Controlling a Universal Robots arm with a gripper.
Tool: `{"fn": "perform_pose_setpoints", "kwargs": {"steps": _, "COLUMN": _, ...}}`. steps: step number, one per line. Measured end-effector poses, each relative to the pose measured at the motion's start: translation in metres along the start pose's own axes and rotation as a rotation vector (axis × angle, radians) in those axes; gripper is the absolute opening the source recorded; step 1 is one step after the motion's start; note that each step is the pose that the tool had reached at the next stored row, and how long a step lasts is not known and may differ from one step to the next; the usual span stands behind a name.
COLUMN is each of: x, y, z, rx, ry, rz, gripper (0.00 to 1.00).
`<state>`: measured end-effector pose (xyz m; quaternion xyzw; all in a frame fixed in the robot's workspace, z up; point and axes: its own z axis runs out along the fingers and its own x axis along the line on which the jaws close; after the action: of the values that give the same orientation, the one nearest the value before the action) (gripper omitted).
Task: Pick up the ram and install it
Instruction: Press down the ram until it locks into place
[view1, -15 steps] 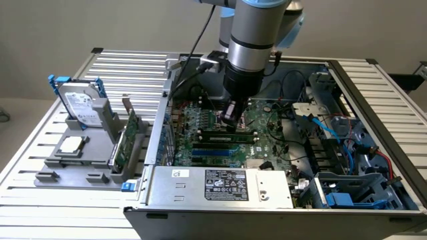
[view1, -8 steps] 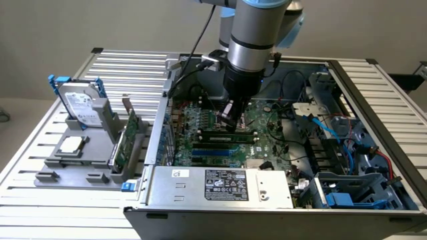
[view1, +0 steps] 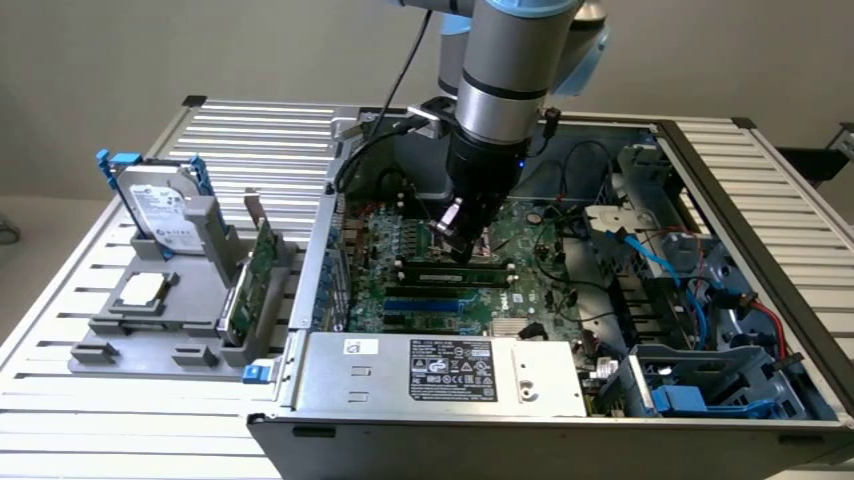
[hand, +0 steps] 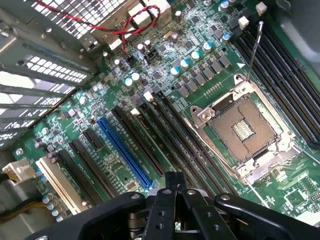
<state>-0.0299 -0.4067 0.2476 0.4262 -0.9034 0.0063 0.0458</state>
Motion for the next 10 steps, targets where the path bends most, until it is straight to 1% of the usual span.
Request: {"fn": "perform_pose_setpoints", "kwargs": {"steps": 10, "x": 0.0, "y": 0.0, "z": 0.0, "rx": -0.0128, "ry": -0.0046, "rz": 0.15, "gripper": 0.11}}
